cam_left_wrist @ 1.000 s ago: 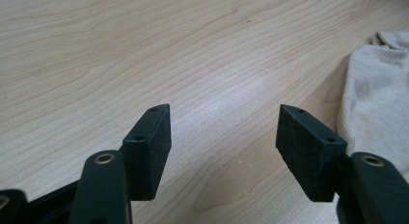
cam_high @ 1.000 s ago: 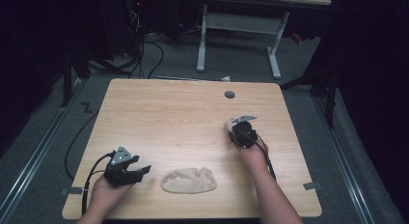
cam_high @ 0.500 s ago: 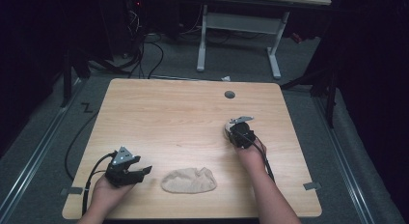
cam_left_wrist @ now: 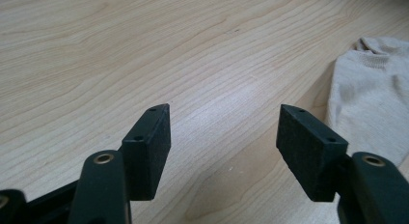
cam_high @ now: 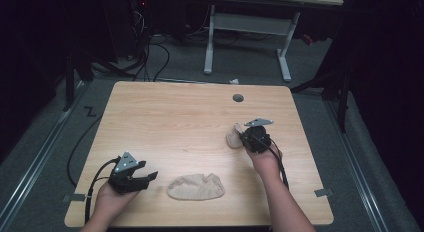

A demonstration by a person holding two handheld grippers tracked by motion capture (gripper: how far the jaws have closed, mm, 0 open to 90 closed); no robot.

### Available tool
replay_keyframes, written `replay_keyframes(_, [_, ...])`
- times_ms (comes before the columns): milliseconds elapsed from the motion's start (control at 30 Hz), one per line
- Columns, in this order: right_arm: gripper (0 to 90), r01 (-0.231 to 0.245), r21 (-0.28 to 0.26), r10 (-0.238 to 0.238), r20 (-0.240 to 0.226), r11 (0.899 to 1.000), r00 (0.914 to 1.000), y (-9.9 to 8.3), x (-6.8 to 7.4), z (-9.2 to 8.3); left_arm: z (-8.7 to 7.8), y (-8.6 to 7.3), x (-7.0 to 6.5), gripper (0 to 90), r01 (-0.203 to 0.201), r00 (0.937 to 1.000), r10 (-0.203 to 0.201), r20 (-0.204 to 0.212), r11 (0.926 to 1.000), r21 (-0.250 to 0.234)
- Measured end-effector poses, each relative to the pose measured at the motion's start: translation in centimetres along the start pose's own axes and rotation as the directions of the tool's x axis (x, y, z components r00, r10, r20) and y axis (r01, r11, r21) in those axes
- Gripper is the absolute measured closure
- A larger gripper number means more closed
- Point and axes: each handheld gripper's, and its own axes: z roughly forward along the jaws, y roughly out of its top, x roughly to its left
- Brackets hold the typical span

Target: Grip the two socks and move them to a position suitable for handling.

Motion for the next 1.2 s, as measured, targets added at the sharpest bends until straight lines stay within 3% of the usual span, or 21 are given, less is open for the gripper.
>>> replay_keyframes(433, [83.8, 0.016, -0.082, -0.018, -0.020, 0.997, 0.9996, 0.3, 0.9, -3.7, 0.1, 0.0, -0.4, 37.1, -0.008, 0.9998, 0.008, 0.016, 0.9999, -0.012])
replay_keyframes(733, [84.1, 0.031, -0.148, -0.037, -0.038, 0.988, 0.9986, 0.9, 1.2, -7.0, 0.4, 0.0, -0.7, 37.3, -0.012, 0.9995, 0.013, 0.028, 0.9998, -0.014])
replay_keyframes(1200, [84.3, 0.089, -0.207, -0.104, -0.060, 0.974, 0.9928, 2.7, 3.9, -9.5, 0.1, 0.0, -0.7, 37.2, -0.009, 0.9995, 0.010, 0.029, 0.9995, -0.030])
